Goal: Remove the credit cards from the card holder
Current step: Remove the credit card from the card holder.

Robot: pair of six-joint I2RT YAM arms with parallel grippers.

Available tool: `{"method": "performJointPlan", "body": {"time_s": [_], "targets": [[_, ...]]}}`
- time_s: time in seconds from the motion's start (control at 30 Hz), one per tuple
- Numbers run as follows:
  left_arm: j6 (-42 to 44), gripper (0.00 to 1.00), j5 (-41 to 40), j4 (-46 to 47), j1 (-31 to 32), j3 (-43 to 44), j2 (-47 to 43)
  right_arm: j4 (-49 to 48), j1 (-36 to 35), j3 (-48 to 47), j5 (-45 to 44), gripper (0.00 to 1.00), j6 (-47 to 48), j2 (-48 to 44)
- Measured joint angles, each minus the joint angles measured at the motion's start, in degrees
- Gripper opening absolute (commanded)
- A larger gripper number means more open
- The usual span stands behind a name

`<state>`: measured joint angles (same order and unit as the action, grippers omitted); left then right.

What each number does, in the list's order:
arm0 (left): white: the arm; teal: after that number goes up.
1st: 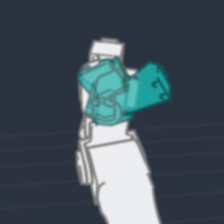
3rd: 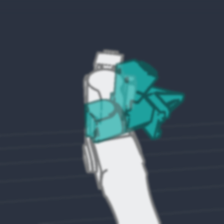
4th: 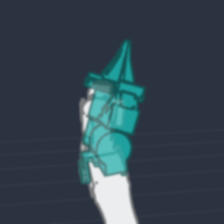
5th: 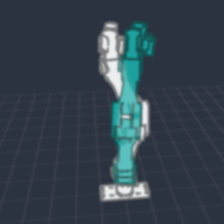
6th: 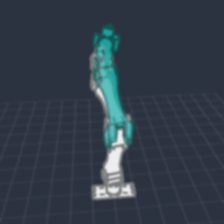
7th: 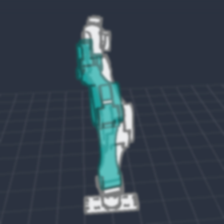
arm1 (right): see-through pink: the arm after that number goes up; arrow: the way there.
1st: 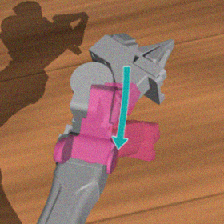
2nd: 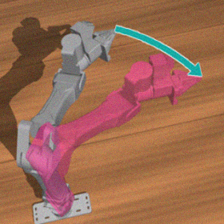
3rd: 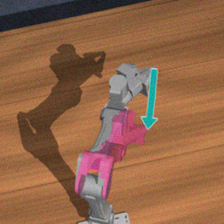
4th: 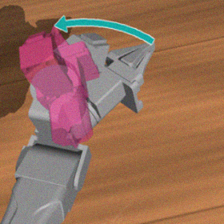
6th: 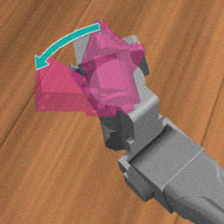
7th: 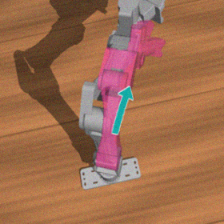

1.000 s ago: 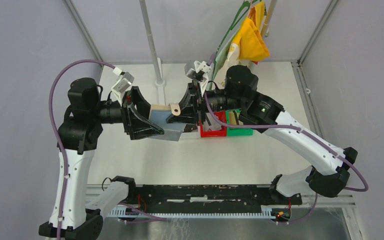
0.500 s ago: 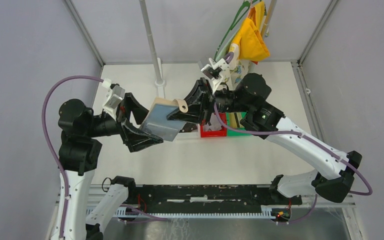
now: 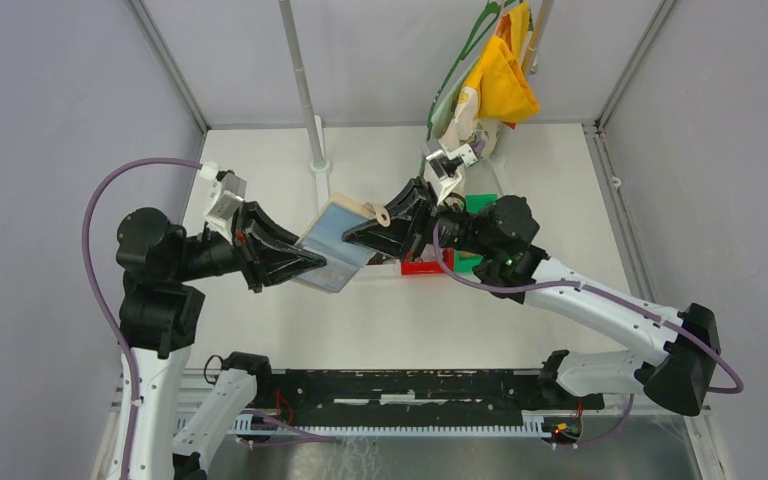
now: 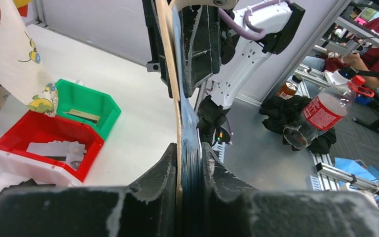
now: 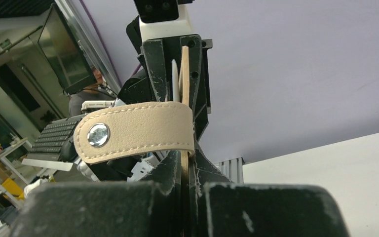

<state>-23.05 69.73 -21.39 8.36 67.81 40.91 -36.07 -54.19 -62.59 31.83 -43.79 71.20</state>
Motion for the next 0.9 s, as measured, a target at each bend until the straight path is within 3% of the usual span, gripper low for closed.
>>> {"method": "performJointPlan", "body": {"time_s": [0.03, 0.07, 0.2, 0.27, 0.7, 0.83, 0.9], "targets": [[-0.2, 0.03, -0.3, 0.2, 0.0, 0.0, 0.0, -1.8, 0.0, 1.3, -0.9, 0.01, -0.6, -0.2], [-0.2, 0.02, -0.6, 0.1, 0.0, 0.0, 0.0, -3.0, 0.0, 2.2, -1.6, 0.07, -1.0, -0.3], [0.8, 0.02, -1.6, -2.4, 0.0, 0.1, 0.6, -3.2, -0.3, 3.4, -2.7, 0.46, -0.3, -1.4], [2.5, 0.02, -1.7, -4.8, 0.0, 0.6, 1.2, -0.9, 0.0, 3.1, -2.9, 0.58, 2.3, -2.7], [22.4, 0.02, 0.7, -26.1, 0.0, 11.4, 9.0, 33.4, 1.0, -18.3, 3.8, 0.68, 25.3, 0.4], [24.7, 0.02, 1.2, -29.0, 0.0, 11.8, 9.2, 41.0, 1.0, -20.9, 4.2, 0.65, 29.6, 2.6], [25.4, 0.02, 1.4, -30.1, 0.0, 12.4, 9.4, 43.8, 1.0, -22.3, 4.2, 0.55, 30.9, 3.8]]}}
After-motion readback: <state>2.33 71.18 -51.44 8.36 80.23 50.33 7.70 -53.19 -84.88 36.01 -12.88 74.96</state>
